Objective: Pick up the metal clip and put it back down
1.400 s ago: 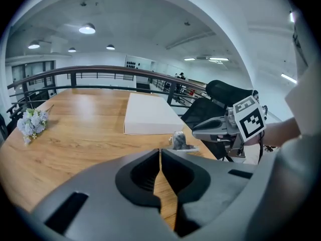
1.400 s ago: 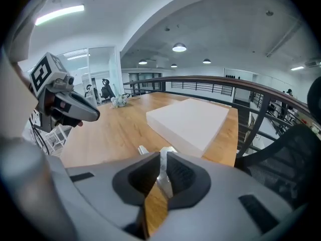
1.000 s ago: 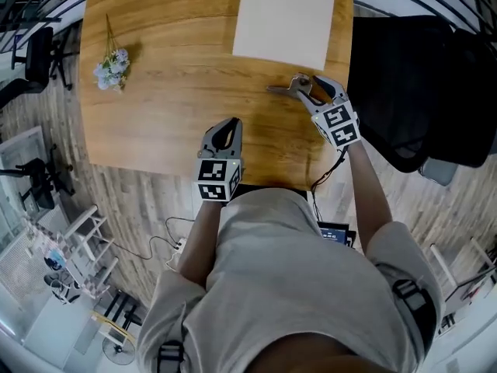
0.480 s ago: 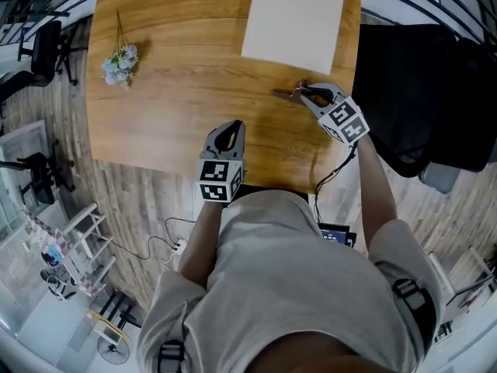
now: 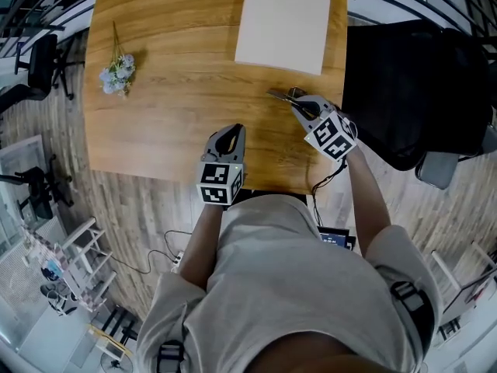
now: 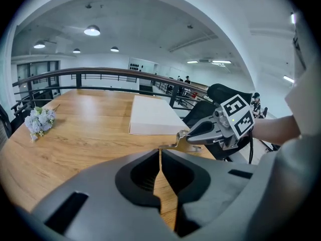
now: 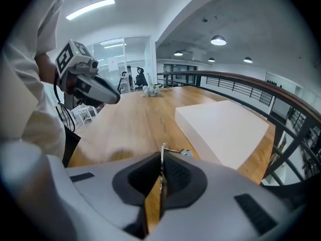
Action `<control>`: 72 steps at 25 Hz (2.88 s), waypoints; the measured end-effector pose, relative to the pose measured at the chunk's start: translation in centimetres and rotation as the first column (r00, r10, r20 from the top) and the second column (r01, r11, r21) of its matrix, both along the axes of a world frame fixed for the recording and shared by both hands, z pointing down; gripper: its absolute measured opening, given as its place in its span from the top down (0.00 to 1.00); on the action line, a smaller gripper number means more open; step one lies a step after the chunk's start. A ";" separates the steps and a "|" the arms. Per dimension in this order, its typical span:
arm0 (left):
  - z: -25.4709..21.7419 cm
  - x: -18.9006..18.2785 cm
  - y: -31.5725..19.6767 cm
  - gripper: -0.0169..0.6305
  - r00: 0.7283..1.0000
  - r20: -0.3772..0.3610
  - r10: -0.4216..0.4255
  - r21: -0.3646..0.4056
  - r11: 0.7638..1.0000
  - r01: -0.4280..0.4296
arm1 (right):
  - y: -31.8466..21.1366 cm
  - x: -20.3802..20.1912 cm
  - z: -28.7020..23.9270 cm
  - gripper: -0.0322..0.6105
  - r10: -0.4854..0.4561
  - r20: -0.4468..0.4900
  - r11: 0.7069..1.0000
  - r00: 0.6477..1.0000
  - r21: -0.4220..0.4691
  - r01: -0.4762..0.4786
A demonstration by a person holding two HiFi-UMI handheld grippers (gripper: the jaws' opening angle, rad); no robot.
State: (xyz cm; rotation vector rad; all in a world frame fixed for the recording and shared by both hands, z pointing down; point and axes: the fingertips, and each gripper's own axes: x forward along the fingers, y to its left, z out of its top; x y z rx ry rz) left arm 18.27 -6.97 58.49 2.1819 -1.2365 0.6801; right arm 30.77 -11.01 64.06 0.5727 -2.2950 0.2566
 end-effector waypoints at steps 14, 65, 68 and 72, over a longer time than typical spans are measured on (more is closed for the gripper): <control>-6.6 -0.2 -1.3 0.93 0.991 -0.058 0.125 0.186 0.976 -0.112 | 2.3 -1.0 -12.1 0.89 0.308 0.076 0.906 0.948 0.280 -0.317; -18.6 -17.2 -0.2 0.94 0.981 -0.102 -0.167 0.450 0.871 0.195 | 2.8 -15.6 -27.7 0.89 0.073 0.226 0.779 0.971 0.595 -0.197; -18.2 -19.2 0.4 0.94 0.969 -0.096 -0.229 0.439 0.863 0.248 | 2.4 -17.8 -27.3 0.89 0.010 0.228 0.796 0.974 0.588 -0.146; -17.6 -21.8 1.8 0.94 0.948 -0.091 -0.306 0.430 0.846 0.315 | 2.7 -20.8 -26.7 0.89 -0.071 0.236 0.808 0.969 0.583 -0.083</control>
